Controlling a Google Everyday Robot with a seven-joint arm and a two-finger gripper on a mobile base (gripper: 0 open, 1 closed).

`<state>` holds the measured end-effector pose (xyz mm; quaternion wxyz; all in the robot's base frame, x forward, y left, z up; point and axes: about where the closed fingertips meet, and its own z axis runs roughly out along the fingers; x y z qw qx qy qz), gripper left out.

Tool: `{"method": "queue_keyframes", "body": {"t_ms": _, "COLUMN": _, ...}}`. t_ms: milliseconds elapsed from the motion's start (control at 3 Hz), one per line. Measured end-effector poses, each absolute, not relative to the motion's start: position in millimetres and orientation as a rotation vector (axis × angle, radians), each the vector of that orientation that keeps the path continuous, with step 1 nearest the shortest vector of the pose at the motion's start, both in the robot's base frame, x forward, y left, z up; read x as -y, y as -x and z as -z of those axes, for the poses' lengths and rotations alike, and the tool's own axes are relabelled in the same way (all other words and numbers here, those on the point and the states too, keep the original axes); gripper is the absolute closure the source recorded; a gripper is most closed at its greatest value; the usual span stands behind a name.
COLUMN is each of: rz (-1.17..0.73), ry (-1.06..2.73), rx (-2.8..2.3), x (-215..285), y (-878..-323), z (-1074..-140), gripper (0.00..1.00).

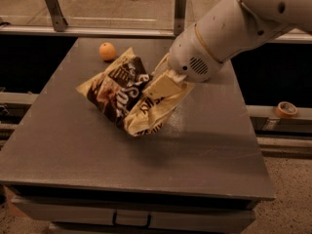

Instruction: Pick brown chip bag

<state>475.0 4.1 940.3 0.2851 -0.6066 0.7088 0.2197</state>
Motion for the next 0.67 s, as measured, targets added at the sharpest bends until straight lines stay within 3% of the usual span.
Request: {"method": "queue_keyframes", "body": {"t_ms": 667, "rz": -0.535, "ry": 1.549, "rx": -1.778, "x": 3.4, "y": -503.7, "z": -999.3, "gripper": 1.0}}
